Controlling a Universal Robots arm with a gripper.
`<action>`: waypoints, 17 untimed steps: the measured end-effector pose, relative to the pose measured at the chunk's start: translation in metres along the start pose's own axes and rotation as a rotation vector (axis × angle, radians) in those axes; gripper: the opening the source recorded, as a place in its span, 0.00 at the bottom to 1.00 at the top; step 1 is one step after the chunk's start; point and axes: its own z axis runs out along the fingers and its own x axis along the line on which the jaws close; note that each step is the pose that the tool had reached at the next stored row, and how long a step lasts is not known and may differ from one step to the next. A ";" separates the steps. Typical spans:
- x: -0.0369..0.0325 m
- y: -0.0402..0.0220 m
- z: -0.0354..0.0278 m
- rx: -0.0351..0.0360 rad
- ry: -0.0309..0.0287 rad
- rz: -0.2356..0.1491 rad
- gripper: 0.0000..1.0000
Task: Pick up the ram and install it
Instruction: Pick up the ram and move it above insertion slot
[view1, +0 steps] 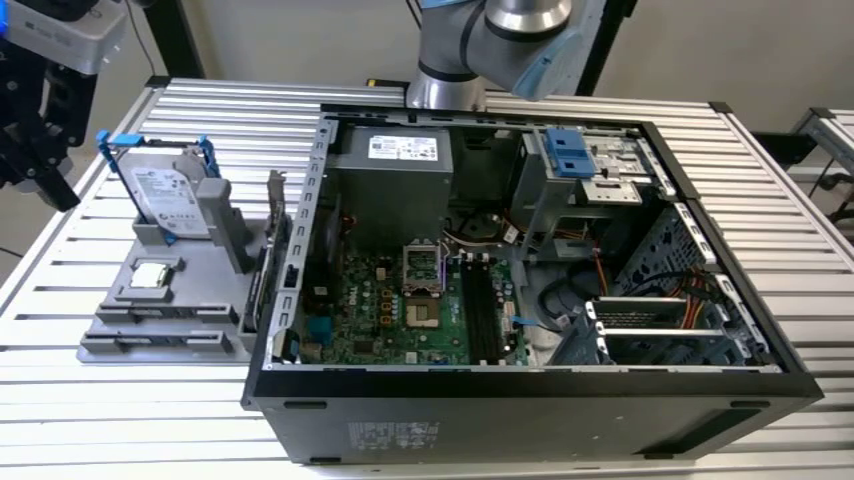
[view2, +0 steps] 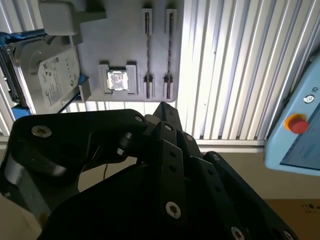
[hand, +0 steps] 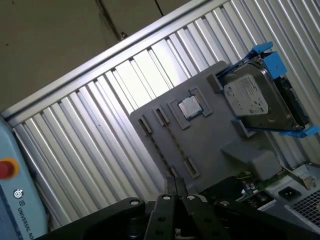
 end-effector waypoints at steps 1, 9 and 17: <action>0.0000 0.0000 0.0000 0.0000 0.0000 0.000 0.00; -0.0001 0.0001 0.0001 0.0080 -0.0024 -0.035 0.00; -0.0001 0.0001 0.0004 0.0202 -0.0083 -0.089 0.00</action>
